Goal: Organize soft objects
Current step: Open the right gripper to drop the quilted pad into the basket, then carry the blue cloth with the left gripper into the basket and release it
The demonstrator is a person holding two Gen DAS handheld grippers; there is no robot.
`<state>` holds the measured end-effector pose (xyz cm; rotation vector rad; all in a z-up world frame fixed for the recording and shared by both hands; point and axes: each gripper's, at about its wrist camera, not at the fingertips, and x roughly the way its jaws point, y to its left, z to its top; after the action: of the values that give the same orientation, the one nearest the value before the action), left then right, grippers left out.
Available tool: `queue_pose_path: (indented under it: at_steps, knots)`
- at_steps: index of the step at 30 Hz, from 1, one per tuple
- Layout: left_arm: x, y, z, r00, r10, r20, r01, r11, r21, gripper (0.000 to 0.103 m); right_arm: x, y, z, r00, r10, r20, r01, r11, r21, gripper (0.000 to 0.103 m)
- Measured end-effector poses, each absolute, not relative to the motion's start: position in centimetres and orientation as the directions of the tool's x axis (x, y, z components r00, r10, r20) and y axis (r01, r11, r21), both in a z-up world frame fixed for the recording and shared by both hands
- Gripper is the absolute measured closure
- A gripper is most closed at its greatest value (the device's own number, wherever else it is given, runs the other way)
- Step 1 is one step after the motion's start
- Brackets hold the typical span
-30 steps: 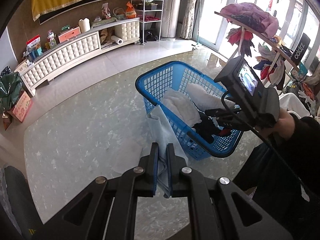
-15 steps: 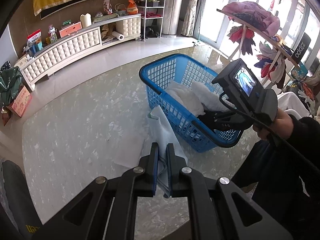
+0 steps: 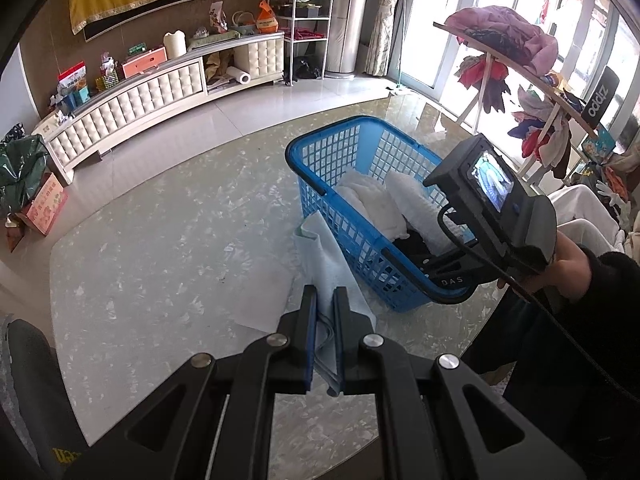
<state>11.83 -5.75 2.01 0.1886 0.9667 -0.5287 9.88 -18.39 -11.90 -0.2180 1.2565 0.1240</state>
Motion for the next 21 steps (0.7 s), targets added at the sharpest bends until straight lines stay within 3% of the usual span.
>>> queue_pose_path:
  at_steps: [4, 5, 6, 21]
  knots:
    - [11.9, -5.9, 2.1, 0.457, -0.337, -0.823, 0.505, 0.86, -0.071, 0.096, 8.8, -18.5, -10.1, 0.358, -0.015, -0.933, -0.199, 0.976, -0.092, 0.02]
    - [11.9, -5.9, 2.2, 0.458, -0.336, -0.823, 0.505, 0.86, -0.07, 0.096, 8.8, -18.5, -9.4, 0.382, -0.029, -0.924, -0.192, 0.975, -0.11, 0.003]
    - [12.0, -6.0, 2.2, 0.458, -0.335, -0.823, 0.504, 0.861, -0.07, 0.096, 8.5, -18.5, -8.5, 0.411, -0.032, -0.911, -0.186, 0.976, -0.118, 0.0]
    - [12.3, -11.9, 2.1, 0.43, -0.348, -0.833, 0.562, 0.825, -0.055, 0.096, 6.1, -24.6, -4.0, 0.548, 0.067, -0.834, -0.19, 0.981, -0.047, 0.0]
